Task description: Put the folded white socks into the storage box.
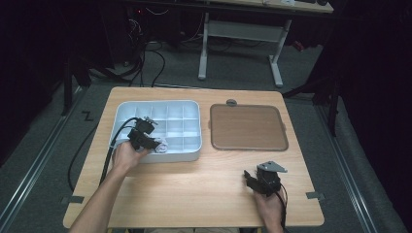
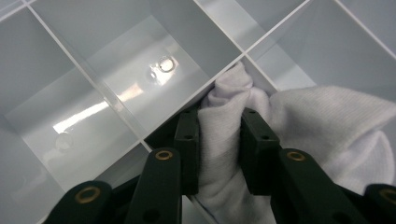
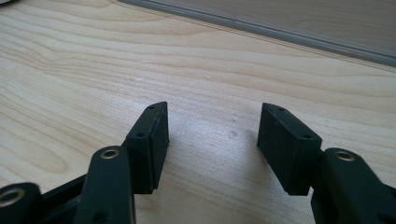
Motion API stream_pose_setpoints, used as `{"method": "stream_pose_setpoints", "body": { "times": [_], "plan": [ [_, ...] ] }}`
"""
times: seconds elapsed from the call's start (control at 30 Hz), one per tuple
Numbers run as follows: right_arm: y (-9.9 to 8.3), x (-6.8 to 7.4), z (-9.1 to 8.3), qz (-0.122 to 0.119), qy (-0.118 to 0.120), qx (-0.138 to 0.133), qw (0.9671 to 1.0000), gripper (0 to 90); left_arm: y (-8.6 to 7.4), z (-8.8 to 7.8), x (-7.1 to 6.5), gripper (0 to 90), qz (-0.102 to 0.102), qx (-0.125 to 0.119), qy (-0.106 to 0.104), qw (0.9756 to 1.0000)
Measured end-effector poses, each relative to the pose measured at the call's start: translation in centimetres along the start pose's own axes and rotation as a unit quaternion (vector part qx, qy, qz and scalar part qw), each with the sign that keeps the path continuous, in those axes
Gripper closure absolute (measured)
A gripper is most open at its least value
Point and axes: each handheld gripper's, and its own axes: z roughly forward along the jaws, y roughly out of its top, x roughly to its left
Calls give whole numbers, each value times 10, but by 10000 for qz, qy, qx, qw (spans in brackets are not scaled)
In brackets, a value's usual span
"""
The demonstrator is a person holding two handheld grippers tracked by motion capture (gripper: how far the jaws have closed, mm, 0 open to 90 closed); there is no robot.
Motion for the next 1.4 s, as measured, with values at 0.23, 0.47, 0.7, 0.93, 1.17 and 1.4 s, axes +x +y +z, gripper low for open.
{"method": "stream_pose_setpoints", "body": {
  "times": [0.23, 0.47, 0.7, 0.93, 1.17, 1.4],
  "plan": [
    [0, 0, 0, 4, -4, 1, 10000, 440, 6, -14, -2, 543, -213, -254, -155, 9993],
    [0, 0, 0, -1, 0, -1, 10000, 440, 13, -35, -8, 502, -338, -598, -424, 9967],
    [0, 0, 0, 2, -3, 1, 10000, 440, 6, -43, -26, 470, -214, -608, -521, 9966],
    [0, 0, 0, 3, -6, 1, 10000, 440, -6, -29, -20, 481, -212, -548, -220, 9980],
    [0, 0, 0, 3, -4, 2, 10000, 440, -15, -17, -14, 535, -145, -426, 17, 9990],
    [0, 0, 0, 3, -3, 1, 10000, 440, -19, -10, -12, 585, -8, -373, 156, 9992]
  ]
}}
